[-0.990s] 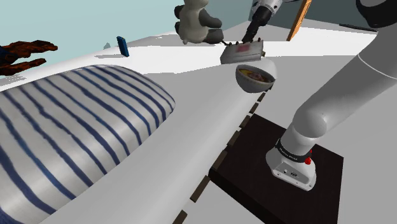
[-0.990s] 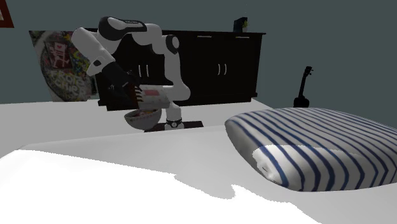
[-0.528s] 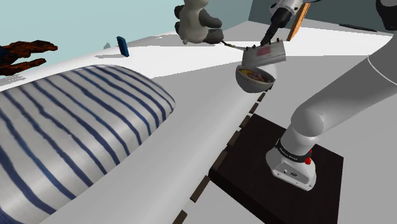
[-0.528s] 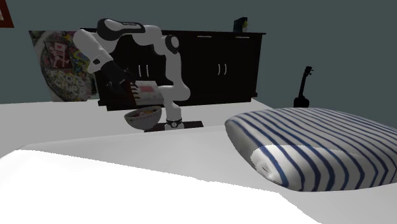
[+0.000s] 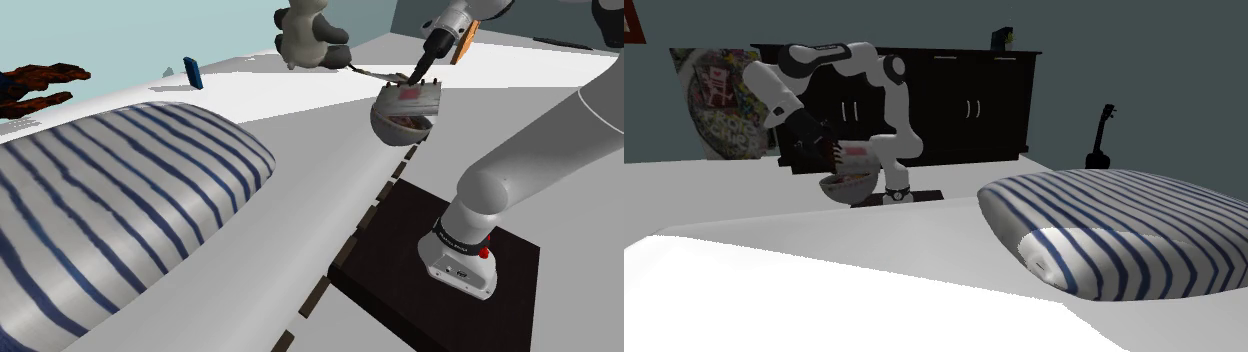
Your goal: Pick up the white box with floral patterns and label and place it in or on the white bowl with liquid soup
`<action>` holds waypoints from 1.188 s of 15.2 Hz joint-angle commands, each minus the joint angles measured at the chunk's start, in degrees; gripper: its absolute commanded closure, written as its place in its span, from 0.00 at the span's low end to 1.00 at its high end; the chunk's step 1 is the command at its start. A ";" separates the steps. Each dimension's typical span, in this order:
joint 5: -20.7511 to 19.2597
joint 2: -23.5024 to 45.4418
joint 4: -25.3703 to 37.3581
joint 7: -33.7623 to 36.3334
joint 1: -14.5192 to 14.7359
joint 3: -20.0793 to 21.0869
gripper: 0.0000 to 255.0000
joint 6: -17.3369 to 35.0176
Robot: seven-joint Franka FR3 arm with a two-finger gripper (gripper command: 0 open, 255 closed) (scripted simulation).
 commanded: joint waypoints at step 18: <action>-0.03 1.33 -4.93 -3.35 -0.20 -0.65 0.00 5.14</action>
